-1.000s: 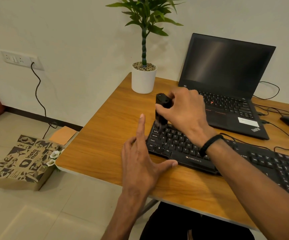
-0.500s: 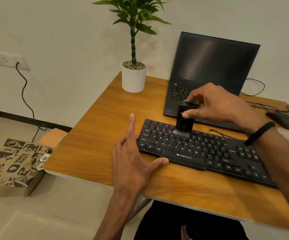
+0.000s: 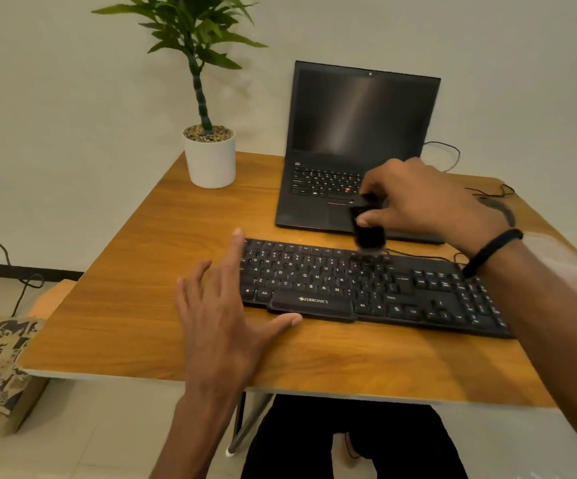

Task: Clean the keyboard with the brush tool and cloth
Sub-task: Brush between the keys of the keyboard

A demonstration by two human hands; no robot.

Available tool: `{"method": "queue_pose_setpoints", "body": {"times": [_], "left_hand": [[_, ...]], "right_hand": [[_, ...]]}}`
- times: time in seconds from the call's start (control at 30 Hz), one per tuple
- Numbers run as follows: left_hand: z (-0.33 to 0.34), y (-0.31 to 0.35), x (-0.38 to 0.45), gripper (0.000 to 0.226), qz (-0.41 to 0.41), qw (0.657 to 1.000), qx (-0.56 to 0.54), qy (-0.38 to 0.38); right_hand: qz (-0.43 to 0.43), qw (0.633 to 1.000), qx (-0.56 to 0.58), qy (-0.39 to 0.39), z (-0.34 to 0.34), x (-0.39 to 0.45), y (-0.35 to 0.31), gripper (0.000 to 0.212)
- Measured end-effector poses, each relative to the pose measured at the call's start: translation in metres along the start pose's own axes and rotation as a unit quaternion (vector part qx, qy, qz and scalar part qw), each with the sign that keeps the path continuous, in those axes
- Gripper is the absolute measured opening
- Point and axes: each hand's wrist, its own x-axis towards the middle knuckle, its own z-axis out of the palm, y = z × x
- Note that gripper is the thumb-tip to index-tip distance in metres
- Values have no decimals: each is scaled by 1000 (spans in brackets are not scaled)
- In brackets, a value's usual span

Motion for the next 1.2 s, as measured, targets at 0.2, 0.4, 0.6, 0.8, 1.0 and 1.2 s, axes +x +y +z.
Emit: {"method": "queue_pose_setpoints", "body": {"times": [0.2,0.4,0.6,0.8,1.0,1.2], "left_hand": [[52,52,-15,97,151,984,58,-78],[83,78,-18,70,188,977,32,-92],[84,69,-17,62,178,981,29,-68],[86,70,-17,59,164,984,27,-66],[85,70,-18,57,153,985,36,-75],[84,70,-17,55,143,986,33,-77]], "right_hand": [[77,994,71,-12,7,-22,26,39],[176,981,28,70,6,-49,67,31],[185,975,87,89,26,-54,71,33],[206,968,89,116,21,-66,89,34],[201,966,-7,162,28,-78,99,37],[194,967,60,154,33,-83,106,36]]}}
